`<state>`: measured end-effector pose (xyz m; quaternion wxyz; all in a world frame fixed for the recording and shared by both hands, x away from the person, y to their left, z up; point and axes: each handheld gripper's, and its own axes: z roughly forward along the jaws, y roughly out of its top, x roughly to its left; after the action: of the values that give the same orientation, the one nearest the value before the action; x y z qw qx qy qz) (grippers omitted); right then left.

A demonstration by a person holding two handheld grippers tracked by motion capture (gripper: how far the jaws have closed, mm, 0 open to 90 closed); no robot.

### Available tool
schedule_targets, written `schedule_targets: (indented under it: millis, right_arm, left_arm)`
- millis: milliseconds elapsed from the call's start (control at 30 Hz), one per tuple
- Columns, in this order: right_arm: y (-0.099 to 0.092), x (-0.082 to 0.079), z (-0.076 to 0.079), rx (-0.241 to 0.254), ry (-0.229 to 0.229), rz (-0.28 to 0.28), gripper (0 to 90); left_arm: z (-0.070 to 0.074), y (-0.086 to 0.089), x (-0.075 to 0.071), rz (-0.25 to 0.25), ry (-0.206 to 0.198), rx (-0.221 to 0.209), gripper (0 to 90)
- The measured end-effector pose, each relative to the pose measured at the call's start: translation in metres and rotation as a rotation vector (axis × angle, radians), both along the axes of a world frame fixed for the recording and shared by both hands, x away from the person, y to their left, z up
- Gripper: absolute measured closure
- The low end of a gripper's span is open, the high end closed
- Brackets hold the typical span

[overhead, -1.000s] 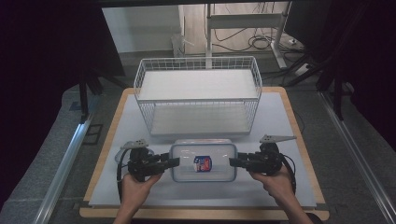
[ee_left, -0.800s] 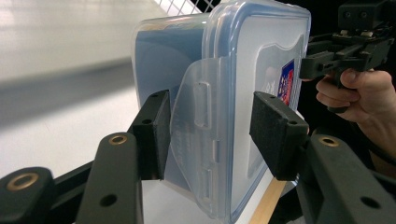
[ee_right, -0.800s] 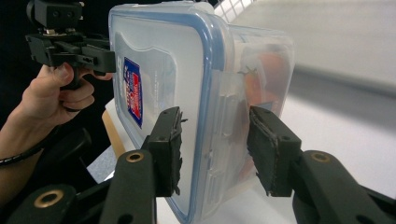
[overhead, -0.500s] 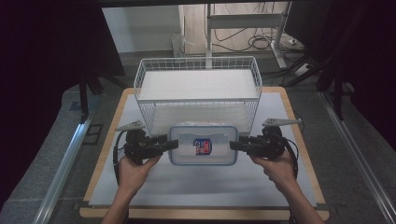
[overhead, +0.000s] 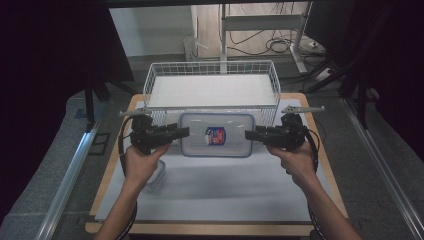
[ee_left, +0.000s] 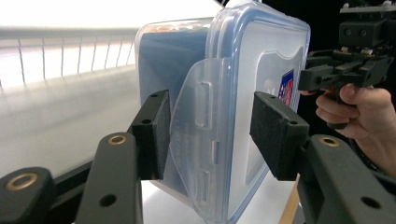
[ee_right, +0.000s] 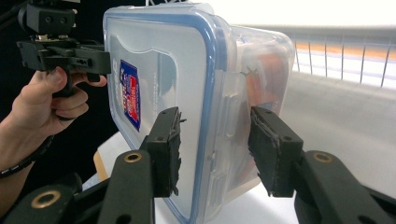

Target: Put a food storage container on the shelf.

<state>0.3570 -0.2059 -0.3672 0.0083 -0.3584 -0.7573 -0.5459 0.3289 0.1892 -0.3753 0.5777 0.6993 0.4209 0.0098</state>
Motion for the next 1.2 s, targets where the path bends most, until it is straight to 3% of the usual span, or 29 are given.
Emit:
schedule_targets:
  millis: [633, 1200]
  right_arm:
    - [0.016, 0.053, 0.047, 0.025, -0.025, -0.024, 54.4]
    - [0.022, 0.1, 0.065, 0.073, 0.013, -0.062, 54.9]
  left_arm:
    - [0.044, 0.014, 0.051, 0.047, 0.011, -0.051, 48.8]
    - [0.062, 0.017, 0.095, 0.094, 0.048, -0.084, 48.9]
